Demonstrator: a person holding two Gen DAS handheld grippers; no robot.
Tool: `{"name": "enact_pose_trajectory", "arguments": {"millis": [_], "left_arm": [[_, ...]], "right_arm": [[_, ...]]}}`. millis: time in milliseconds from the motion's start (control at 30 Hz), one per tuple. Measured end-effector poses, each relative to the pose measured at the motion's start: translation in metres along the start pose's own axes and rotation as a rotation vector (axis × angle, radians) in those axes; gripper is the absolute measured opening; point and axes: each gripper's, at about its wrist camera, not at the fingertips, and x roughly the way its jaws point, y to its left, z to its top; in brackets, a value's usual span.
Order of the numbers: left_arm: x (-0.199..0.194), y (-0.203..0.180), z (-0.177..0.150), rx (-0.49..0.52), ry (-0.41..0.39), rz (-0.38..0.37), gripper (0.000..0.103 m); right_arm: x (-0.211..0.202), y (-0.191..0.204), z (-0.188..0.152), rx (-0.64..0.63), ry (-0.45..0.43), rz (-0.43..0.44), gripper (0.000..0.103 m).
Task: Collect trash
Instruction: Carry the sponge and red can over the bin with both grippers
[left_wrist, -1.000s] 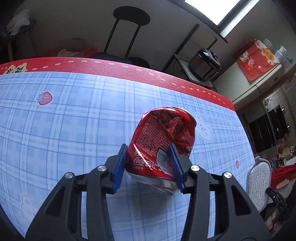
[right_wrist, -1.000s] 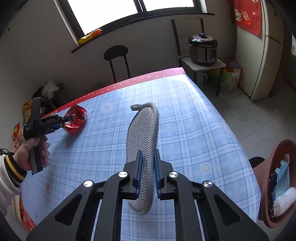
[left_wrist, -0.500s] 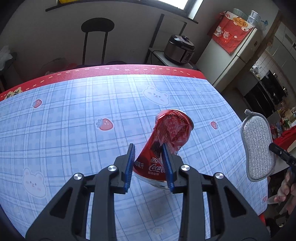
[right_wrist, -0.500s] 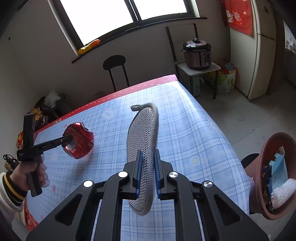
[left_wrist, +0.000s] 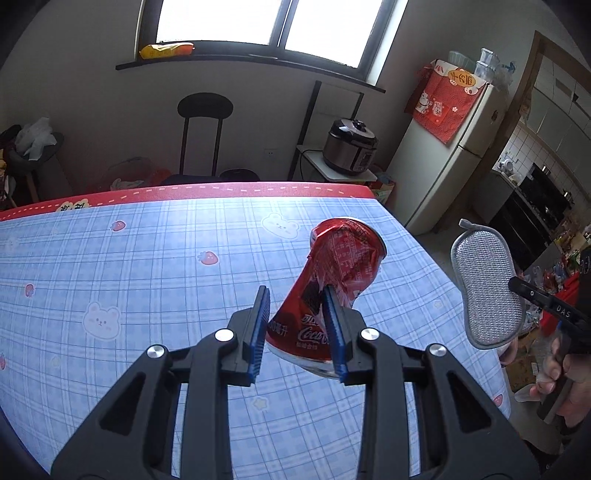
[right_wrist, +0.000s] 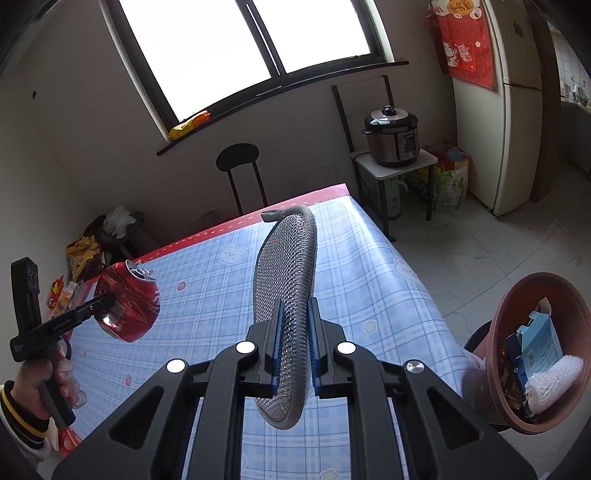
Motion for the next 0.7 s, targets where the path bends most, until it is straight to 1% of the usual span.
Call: {"name": "enact_pose_trajectory", "arguments": {"millis": [133, 267, 400, 533, 700], "left_arm": [[-0.026, -0.034, -0.002, 0.043, -0.043, 0.002, 0.032], [-0.042, -0.071, 0.001, 0.048, -0.073, -0.029, 0.032], [-0.05, -0.113, 0.006, 0.063, -0.104, -0.065, 0.032], [-0.054, -0.155, 0.008, 0.088, -0.128, -0.094, 0.032], [-0.055, -0.201, 0.007, 0.105, -0.149, -0.114, 0.032]], "right_arm": [[-0.032, -0.021, 0.003, 0.0, -0.038, -0.025, 0.013], [-0.07, -0.057, 0.01, 0.016, -0.084, -0.069, 0.013], [-0.11, -0.104, 0.018, 0.034, -0.13, -0.149, 0.013], [-0.146, -0.153, 0.026, 0.036, -0.158, -0.254, 0.013], [-0.163, -0.213, 0.036, 0.041, -0.133, -0.349, 0.013]]}}
